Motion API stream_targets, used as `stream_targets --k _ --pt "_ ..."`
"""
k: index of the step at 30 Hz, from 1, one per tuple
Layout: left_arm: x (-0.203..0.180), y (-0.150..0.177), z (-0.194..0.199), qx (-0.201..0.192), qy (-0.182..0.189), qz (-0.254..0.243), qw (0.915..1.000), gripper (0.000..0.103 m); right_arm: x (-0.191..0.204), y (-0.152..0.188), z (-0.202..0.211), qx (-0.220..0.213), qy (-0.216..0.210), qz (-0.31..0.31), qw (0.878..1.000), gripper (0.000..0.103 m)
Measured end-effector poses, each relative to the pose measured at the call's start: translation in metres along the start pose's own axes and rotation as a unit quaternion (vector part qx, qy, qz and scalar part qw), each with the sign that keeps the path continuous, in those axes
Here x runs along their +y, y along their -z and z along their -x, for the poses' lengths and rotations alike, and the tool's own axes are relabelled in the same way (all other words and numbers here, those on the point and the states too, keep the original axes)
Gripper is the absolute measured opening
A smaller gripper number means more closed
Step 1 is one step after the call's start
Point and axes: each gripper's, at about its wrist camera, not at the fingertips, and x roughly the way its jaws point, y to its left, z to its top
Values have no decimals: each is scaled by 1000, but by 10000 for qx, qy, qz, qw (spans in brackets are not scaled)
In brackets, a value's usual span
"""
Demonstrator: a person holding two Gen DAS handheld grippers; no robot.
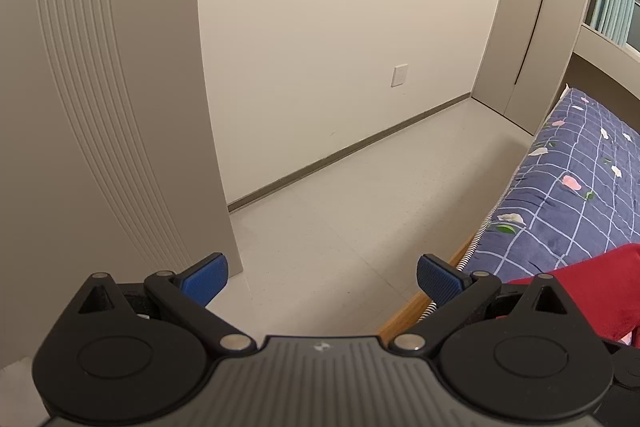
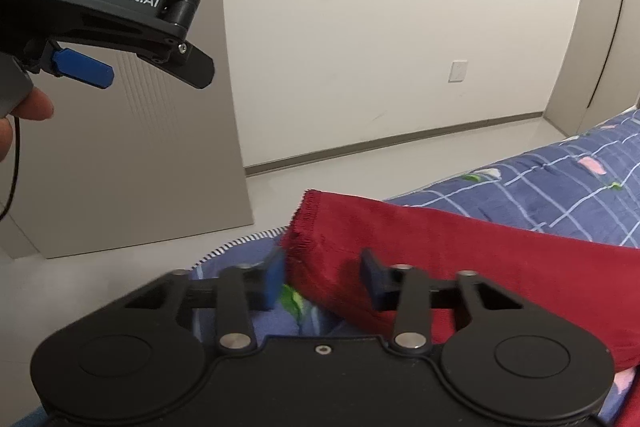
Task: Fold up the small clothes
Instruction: 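Reach the right gripper to a red sweater sleeve cuff and close on it, then carry the held cuff with the right gripper across the sweater body and lower it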
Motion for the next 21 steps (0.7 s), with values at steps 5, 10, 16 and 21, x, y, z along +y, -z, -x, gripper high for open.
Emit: stream_targets --k 5,10,16,21 --pt "-2 -1 4 -27 40 5 10000 102 -6 -2 4 -91 -79 -162 9998 7" --pt "-3 -3 7 -168 10 176 9997 103 -34 -12 30 -508 -42 -668 9965 6" --pt "-12 -5 6 -165 47 385 9991 103 -105 -42 76 -1048 67 -1427 9842 6" --pt "-31 -4 2 -69 171 306 9994 103 -183 -63 125 -1632 479 -2062 9636 6"
